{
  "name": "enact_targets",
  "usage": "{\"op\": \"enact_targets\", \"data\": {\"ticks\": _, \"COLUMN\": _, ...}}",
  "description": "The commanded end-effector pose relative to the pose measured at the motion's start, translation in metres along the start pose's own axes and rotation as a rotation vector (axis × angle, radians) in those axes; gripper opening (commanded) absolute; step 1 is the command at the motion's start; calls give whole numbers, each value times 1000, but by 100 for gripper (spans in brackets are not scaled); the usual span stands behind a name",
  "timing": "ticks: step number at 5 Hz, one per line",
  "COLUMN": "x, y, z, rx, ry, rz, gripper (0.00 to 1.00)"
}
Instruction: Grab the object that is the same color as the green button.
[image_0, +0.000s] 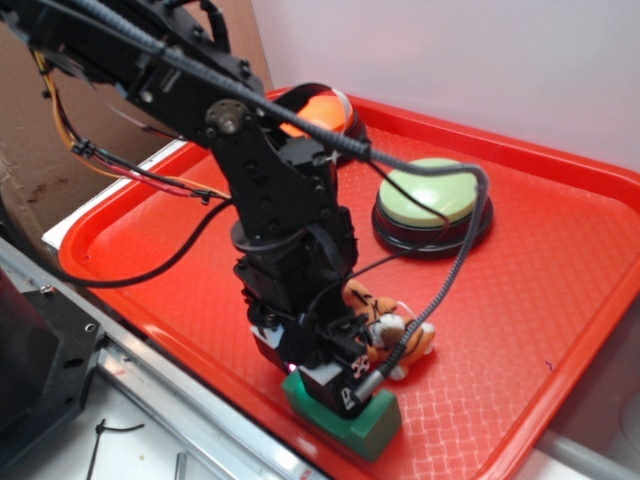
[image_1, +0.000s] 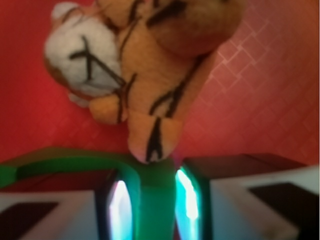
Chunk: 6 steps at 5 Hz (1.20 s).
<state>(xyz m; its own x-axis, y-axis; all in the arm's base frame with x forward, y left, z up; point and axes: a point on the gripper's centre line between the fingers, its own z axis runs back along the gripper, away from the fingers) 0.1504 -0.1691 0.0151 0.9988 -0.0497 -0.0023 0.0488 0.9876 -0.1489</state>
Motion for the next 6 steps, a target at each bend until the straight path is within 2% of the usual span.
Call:
{"op": "enact_targets", "data": {"ticks": 1, "x": 18, "y": 0, "z": 27, "rx": -19, "ry": -23, "rz": 24, "gripper": 0}}
{"op": "enact_targets", "data": {"ticks": 3, "x": 31, "y": 40, "z": 135, "rx": 15, "ry": -113, "rz": 178, "gripper": 0}}
{"op": "enact_targets", "data": {"ticks": 4, "x": 30, "y": 65, "z": 179, "rx": 6, "ry": -150, "rz": 257, "gripper": 0}}
{"op": "enact_targets", "data": {"ticks": 6, "x": 24, "y": 107, "z": 219, "rx": -9, "ry": -223, "rz": 394, "gripper": 0}}
